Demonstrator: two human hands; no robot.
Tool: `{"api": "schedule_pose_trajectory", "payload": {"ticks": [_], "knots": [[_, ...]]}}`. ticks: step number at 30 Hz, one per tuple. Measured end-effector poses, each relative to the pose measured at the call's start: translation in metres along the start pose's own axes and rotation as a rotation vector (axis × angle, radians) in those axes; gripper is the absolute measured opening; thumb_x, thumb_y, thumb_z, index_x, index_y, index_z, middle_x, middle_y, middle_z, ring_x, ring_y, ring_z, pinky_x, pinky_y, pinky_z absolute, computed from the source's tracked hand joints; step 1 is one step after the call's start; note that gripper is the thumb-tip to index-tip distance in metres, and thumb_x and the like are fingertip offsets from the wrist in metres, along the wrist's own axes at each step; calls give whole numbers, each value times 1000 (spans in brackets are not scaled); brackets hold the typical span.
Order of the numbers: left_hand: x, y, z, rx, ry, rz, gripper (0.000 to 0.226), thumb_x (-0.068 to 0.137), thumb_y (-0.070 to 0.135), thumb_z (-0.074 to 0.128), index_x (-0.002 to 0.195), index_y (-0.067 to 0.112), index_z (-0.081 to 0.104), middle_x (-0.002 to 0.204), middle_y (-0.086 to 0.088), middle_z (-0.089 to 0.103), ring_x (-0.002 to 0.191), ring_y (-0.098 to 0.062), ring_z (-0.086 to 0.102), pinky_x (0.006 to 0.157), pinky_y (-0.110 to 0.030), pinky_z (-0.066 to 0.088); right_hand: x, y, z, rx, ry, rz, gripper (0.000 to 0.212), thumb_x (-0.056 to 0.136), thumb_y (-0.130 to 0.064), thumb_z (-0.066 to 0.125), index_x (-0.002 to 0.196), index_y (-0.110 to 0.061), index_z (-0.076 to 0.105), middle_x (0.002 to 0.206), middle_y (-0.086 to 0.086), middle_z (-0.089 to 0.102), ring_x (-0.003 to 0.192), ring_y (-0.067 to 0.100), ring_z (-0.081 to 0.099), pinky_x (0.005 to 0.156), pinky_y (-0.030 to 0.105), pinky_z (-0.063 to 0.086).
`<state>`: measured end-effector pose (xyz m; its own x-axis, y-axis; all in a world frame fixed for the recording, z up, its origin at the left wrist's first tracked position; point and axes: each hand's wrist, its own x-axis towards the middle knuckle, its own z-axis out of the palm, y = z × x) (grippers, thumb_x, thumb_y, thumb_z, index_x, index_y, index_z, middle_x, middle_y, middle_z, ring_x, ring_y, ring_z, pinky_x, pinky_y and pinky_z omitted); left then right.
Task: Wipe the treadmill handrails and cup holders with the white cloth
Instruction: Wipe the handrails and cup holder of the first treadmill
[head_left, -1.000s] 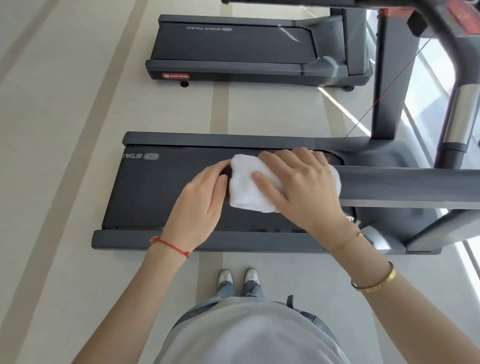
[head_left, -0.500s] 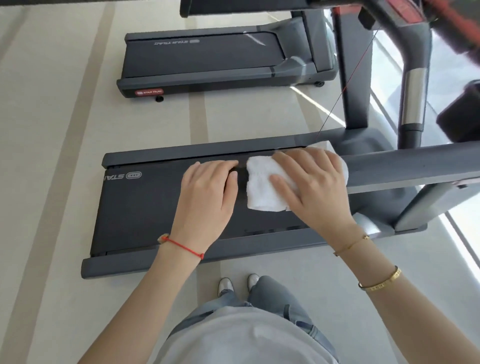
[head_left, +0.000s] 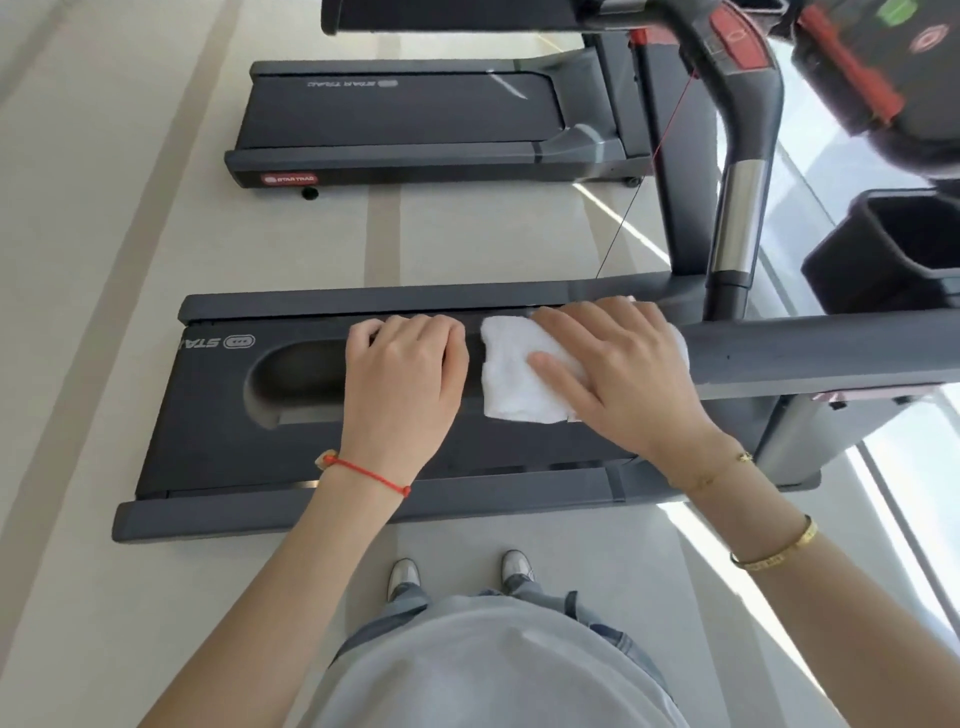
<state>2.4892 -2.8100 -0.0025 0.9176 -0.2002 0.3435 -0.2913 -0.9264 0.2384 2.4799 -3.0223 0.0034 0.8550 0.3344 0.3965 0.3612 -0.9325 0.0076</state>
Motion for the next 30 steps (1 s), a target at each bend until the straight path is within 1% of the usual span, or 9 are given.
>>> {"api": "schedule_pose_trajectory", "payload": {"ticks": [2,5,7,10,13,18,20,25,30], "knots": [[1,8,3,0,17,-23,34,101,23,34,90,21,66,83,9,69,80,-18,61,89,-34,37,-15,31,-6,-21,23,4,41,101,-46,38,117,-20,65,102,-2,67,88,26,57,82,39,41],[1,20,7,9,41,-46,34,102,24,35,90,22,67,82,9,68,80,-19,60,90,-35,36,-25,64,-14,-54,46,141,42,101,-42,34,102,-18,68,85,0,67,80,28,57,78,41,41],[1,24,9,27,57,-58,35,102,24,35,92,23,68,83,10,69,81,-19,60,90,-37,36,-17,56,-10,-27,18,117,43,101,-43,32,98,-18,67,79,1,65,73,29,54,74,42,40],[0,25,10,57,57,-64,38,102,24,33,93,22,69,85,9,70,82,-19,61,90,-38,36,-6,22,1,17,-20,-46,48,100,-50,32,116,-19,64,94,1,66,78,29,54,77,43,40],[0,25,10,52,59,-57,37,103,24,33,94,22,69,87,9,71,83,-18,61,91,-38,37,-13,36,1,17,-26,-121,50,101,-53,34,126,-19,61,107,-1,65,86,28,56,80,41,42],[-2,16,9,-5,104,-54,32,102,22,39,93,19,69,91,8,71,88,-19,63,98,-39,38,-24,68,-6,-21,3,42,45,101,-48,33,103,-18,66,81,-1,63,72,27,53,74,39,40],[-6,6,7,-5,135,-77,32,103,23,38,94,19,69,93,7,71,91,-19,63,101,-40,37,-12,55,-4,-25,-42,68,50,101,-49,26,96,-18,66,72,0,60,66,27,50,70,40,40],[-21,-27,-1,-29,183,-146,32,102,26,37,106,16,67,109,2,69,108,-20,60,114,-42,27,21,-1,4,11,-191,-99,68,96,-67,11,106,-19,58,79,1,58,67,26,48,68,38,39],[-35,-62,-14,-151,179,-198,35,101,22,34,117,13,63,120,-1,64,119,-22,52,106,-43,37,59,-76,18,-6,-242,-208,77,88,-75,6,119,-20,50,89,0,57,74,25,49,72,37,40]]}}
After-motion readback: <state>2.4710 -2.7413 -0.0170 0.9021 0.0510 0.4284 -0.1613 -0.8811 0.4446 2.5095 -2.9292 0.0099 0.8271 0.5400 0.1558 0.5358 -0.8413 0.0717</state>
